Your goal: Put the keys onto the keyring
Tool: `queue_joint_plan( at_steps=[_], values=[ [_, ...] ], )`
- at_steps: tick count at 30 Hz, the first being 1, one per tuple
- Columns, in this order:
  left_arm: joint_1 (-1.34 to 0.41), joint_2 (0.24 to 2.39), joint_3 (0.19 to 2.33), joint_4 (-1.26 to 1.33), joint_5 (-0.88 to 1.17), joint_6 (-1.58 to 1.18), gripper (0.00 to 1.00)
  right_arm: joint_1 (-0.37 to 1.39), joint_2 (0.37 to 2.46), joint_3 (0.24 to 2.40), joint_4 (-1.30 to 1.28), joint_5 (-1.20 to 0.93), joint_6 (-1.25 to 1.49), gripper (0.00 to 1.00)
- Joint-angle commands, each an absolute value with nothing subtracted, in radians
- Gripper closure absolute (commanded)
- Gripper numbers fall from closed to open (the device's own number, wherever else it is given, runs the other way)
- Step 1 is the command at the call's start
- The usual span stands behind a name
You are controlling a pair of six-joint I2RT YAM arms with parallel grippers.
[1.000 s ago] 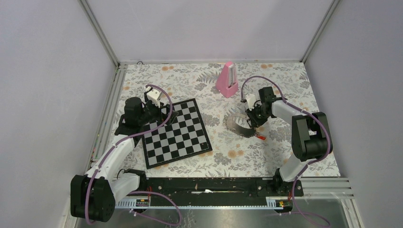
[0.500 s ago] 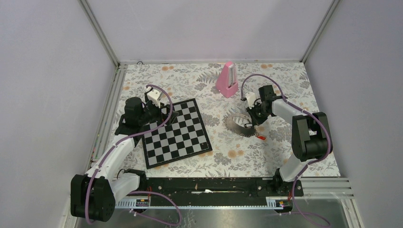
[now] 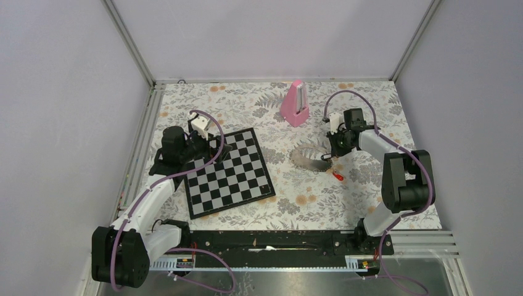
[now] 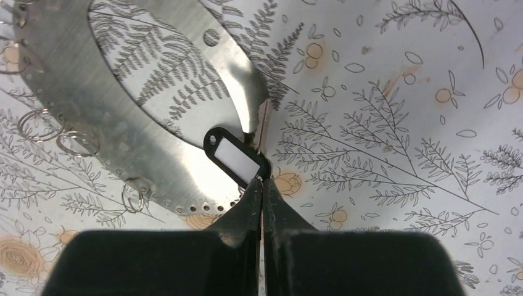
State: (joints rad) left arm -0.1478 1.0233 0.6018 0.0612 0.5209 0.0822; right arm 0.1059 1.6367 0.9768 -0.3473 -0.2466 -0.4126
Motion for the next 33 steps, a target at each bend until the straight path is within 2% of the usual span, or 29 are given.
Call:
queue_joint_plan(
  at_steps=[1,6,17,22,33],
  values=[
    [-0.143,1.022,0.635,0.094,0.549,0.093,0.01,0.072,1.679,0.980,-0.317,-0.228,-0.343,1.00],
    [-0.143,1.024,0.634,0.094,0.552,0.094,0.01,0.048,1.718,0.985,-0.309,-0.217,-0.300,0.97],
    [-0.143,1.032,0.634,0.094,0.558,0.092,0.01,0.038,1.614,0.948,-0.256,-0.296,-0.322,0.61],
    [-0.142,1.037,0.636,0.094,0.561,0.092,0.01,0.038,1.619,0.969,-0.250,-0.340,-0.333,0.48],
    [-0.143,1.045,0.637,0.094,0.563,0.092,0.01,0.039,1.749,1.051,-0.256,-0.306,-0.350,0.42]
  ],
)
